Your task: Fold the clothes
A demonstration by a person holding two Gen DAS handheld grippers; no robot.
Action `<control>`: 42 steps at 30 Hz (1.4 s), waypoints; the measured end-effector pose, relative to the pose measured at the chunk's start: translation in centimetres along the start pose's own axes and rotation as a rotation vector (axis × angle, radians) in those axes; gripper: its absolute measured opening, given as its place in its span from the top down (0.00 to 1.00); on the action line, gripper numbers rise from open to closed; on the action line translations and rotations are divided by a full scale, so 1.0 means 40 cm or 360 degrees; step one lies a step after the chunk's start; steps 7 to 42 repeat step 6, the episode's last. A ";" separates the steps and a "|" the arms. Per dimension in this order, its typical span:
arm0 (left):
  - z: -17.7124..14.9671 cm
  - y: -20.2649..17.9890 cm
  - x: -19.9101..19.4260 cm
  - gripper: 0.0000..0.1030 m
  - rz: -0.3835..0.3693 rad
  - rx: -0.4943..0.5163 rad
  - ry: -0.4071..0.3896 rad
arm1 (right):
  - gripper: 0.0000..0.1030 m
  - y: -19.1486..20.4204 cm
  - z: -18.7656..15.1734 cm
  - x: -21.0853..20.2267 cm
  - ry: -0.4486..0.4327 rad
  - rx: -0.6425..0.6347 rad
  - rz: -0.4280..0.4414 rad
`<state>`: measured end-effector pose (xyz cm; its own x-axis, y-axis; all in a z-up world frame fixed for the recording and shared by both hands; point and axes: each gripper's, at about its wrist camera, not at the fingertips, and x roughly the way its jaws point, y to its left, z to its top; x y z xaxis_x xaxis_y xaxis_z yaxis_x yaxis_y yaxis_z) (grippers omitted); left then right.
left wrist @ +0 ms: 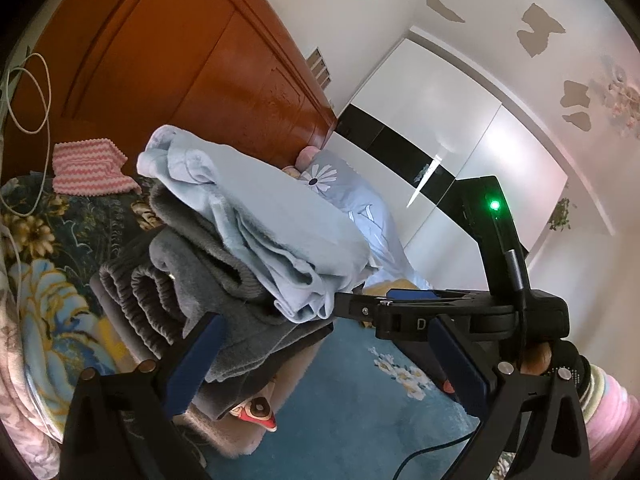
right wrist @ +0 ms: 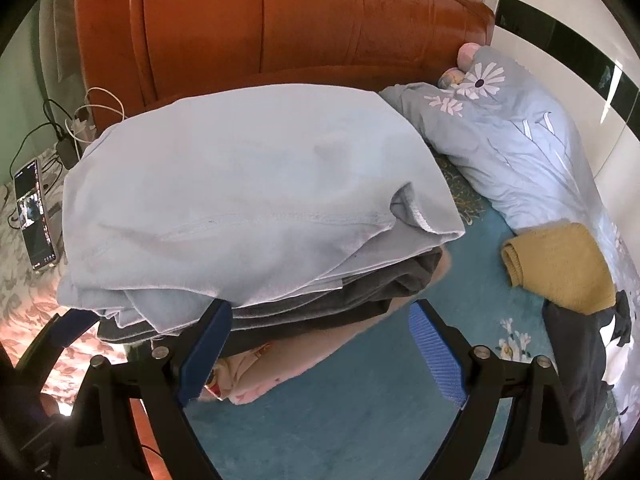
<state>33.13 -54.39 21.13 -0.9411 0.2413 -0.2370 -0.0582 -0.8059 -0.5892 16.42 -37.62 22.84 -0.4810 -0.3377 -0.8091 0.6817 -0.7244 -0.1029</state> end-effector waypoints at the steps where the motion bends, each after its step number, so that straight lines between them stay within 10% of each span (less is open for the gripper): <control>1: -0.003 0.000 -0.002 0.00 -0.0001 0.0000 -0.0008 | 0.12 0.001 0.001 0.000 0.0000 -0.0004 -0.0003; 42: -0.015 0.003 -0.010 0.00 0.0001 -0.0028 -0.0051 | 0.12 0.008 0.000 0.001 0.0000 -0.0026 -0.0019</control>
